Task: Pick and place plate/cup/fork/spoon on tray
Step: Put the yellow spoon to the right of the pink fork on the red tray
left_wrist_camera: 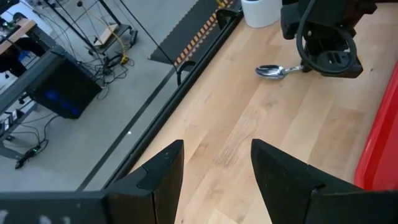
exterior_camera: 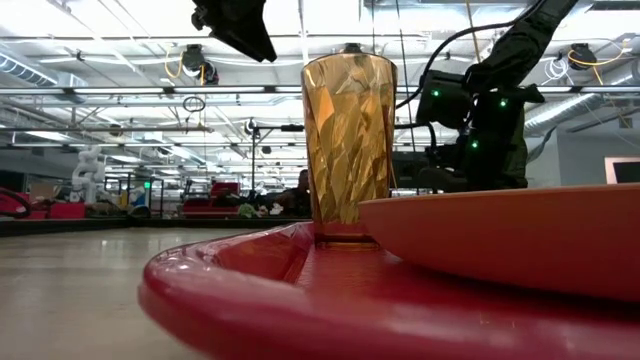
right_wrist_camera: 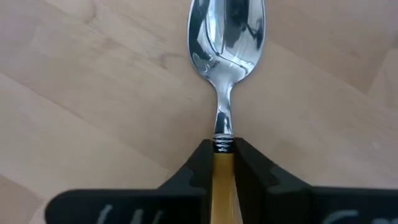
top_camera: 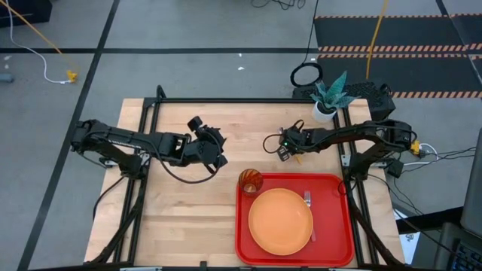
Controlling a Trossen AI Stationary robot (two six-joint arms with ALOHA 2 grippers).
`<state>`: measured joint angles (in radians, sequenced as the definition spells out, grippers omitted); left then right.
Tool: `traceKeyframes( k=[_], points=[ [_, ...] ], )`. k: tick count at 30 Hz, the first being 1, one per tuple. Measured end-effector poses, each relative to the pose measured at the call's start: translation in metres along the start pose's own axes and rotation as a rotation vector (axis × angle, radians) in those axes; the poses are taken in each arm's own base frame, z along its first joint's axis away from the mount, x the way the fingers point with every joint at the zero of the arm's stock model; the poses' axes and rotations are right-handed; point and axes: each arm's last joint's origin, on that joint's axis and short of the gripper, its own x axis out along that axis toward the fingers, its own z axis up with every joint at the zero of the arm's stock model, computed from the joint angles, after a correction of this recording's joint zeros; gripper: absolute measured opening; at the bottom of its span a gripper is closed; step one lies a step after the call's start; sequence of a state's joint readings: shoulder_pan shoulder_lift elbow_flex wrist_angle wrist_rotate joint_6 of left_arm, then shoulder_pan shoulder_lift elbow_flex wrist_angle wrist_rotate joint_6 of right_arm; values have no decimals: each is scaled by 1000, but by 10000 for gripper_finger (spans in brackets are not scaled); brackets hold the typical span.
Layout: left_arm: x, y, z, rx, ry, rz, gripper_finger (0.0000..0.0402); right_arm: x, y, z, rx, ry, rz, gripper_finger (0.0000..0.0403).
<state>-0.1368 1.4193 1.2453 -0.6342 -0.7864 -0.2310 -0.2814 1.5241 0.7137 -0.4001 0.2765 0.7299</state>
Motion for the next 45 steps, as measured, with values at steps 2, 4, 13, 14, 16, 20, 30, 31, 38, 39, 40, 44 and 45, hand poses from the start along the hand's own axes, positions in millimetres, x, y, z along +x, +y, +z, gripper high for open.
traceKeyframes(
  k=[2,4,13,14,16,20,30,31,38,39,40,44,45],
  points=[
    [0,0,0,0,0,0,191,-4,2,-3,10,9,15,23],
    [0,0,0,-3,0,0,191,-10,3,-9,18,28,21,23],
    [0,0,0,-2,-1,-1,191,-50,8,-36,73,41,55,28],
    [0,0,0,-2,-1,-1,191,-55,8,-38,76,30,66,28],
    [0,0,0,-3,-3,-1,191,-65,8,-43,87,8,82,27],
    [0,0,1,-8,-10,-3,191,-87,6,-47,94,-22,58,26],
    [0,-1,5,-19,-36,-10,191,-121,12,-66,130,12,40,27],
    [0,-1,5,-18,-36,-11,191,-122,12,-70,141,32,39,27],
    [-2,-3,4,-19,-38,-19,191,-131,18,-99,200,127,46,28],
    [-2,-3,4,-20,-38,-20,191,-132,19,-103,201,133,46,28],
    [-2,-3,4,-20,-38,-21,191,-133,19,-108,201,139,42,28],
    [-5,-6,3,-18,-38,-29,191,-140,19,-132,222,196,14,28],
    [-5,-6,3,-17,-39,-31,191,-141,20,-138,231,203,15,28]
  ],
)
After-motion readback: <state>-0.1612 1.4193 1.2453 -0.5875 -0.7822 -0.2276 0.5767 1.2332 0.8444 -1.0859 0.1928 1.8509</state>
